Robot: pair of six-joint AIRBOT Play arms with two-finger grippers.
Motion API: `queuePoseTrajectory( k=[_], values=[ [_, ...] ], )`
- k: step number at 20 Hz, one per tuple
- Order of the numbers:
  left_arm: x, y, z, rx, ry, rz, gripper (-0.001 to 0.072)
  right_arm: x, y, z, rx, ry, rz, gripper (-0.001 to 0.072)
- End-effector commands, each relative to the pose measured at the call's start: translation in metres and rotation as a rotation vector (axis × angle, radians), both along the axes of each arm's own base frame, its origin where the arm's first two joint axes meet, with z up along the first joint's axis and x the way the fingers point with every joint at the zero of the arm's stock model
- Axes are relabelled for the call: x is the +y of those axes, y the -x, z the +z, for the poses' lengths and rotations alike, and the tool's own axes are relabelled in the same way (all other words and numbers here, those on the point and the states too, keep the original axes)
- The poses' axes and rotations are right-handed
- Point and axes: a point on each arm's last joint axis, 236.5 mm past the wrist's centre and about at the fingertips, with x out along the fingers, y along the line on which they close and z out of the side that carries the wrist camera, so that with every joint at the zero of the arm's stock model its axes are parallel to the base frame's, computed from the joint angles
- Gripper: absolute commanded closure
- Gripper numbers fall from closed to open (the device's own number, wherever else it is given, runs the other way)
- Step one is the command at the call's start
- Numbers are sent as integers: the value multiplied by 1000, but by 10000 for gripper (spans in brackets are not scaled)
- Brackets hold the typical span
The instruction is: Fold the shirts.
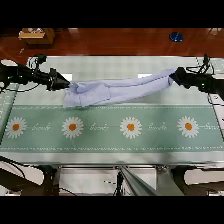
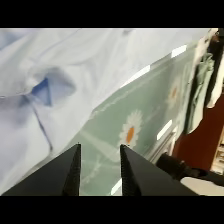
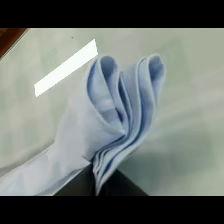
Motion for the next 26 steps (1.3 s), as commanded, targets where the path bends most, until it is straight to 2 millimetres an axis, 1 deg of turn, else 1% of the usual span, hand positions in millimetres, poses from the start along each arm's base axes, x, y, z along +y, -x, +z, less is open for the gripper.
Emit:
queuePoseTrajectory(
  k=[1, 3, 4, 5, 6, 7, 8, 10, 11, 13, 15, 18, 19, 21, 23, 26],
  values=[
    [-20, -11, 42, -58, 142, 31, 389, 5, 16, 40, -55, 109, 89, 694],
    [-40, -19, 69, -100, 230, 47, 389, 9, 28, 61, -70, 143, 126, 693],
    [-52, -21, 76, -113, 251, 48, 393, 12, 34, 71, -81, 157, 143, 694],
    [-68, -22, 80, -121, 267, 37, 495, 14, 39, 82, -95, 165, 154, 694],
    [-85, -20, 80, -127, 265, 18, 596, 18, 44, 96, -113, 165, 162, 694],
    [-103, -17, 78, -145, 256, -9, 599, 22, 49, 109, -131, 162, 165, 693],
    [-124, -13, 77, -152, 250, -37, 624, 25, 55, 123, -147, 161, 166, 694],
    [-165, -3, 73, -174, 235, -86, 644, 29, 70, 143, -156, 162, 165, 693],
    [-184, 1, 71, -202, 225, -110, 686, 33, 79, 151, -150, 158, 171, 693],
    [-221, 8, 68, -224, 206, -122, 687, 38, 95, 160, -135, 165, 188, 694],
    [-251, 17, 62, -238, 191, -137, 687, 38, 108, 168, -124, 189, 188, 694],
    [-292, 42, 50, -228, 182, -194, 686, 38, 124, 181, -124, 207, 172, 693],
    [-302, 51, 46, -222, 180, -214, 687, 39, 128, 186, -128, 208, 167, 694],
    [-317, 61, 35, -221, 170, -239, 686, 43, 137, 195, -141, 210, 174, 693],
    [-325, 64, 21, -204, 156, -243, 687, 48, 147, 204, -150, 209, 180, 694],
    [-330, 69, -7, -151, 138, -250, 687, 53, 161, 218, -170, 208, 179, 694]
  ],
)
